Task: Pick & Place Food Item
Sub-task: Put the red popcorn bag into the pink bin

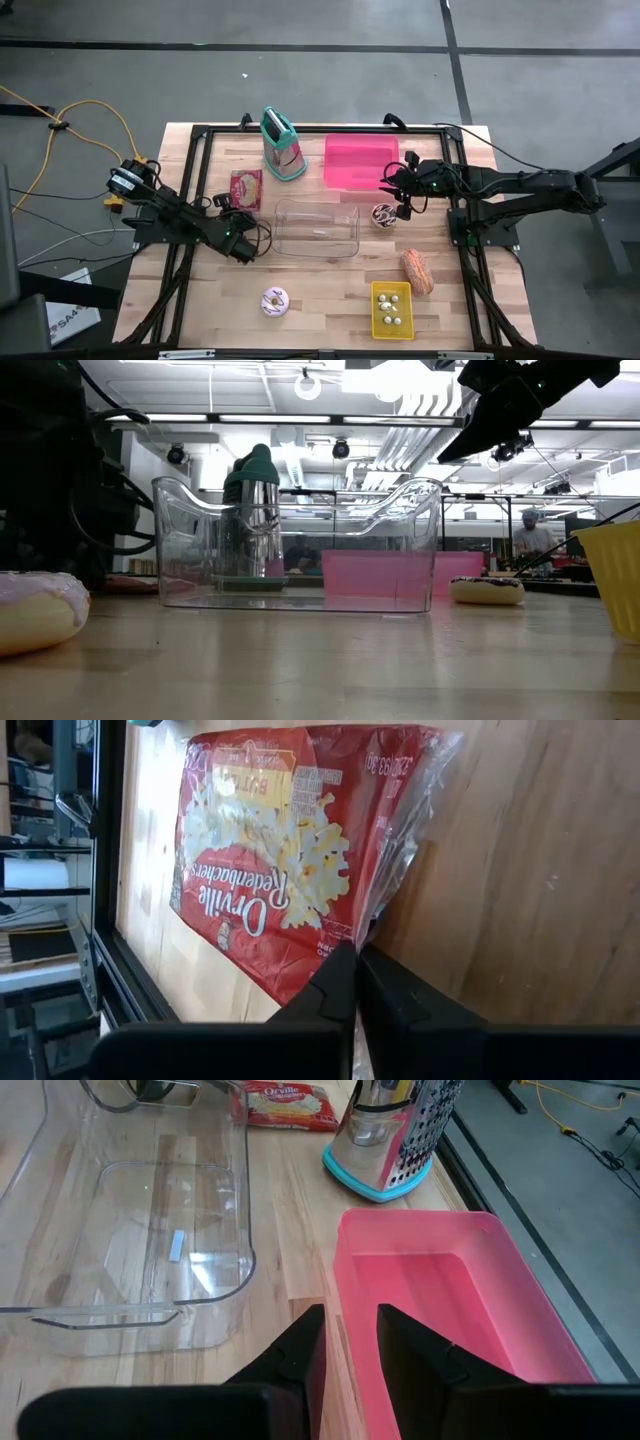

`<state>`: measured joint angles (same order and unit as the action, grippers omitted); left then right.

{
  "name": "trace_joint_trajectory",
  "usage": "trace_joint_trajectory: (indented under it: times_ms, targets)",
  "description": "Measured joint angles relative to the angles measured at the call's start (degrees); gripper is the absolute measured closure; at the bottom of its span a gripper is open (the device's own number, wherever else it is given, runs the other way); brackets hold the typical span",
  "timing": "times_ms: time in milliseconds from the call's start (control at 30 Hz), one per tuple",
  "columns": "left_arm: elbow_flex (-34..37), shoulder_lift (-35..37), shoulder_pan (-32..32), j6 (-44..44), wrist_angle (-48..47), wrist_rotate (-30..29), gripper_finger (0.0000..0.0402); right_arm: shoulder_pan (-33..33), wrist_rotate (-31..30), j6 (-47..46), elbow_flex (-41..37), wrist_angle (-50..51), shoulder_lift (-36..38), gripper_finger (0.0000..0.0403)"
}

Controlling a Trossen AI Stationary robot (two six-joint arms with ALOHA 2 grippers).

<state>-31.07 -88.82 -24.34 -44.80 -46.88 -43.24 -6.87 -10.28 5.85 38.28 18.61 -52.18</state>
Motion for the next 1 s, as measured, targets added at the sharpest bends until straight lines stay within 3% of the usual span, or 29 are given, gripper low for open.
trace_joint_trajectory:
  times_ms: [267, 1000]
  targets:
    - [0.26, 2.16, 0.02, -0.04, -0.29, -0.71, 0.0401, 0.01, 0.0, 0.0, 0.0, 0.0, 0.0, 0.0321]
    - [0.11, 19.03, -0.2, -0.21, -4.46, -0.9, 0.0401, 0.02, 0.0, 0.0, 0.0, 0.0, 0.01, 0.0321]
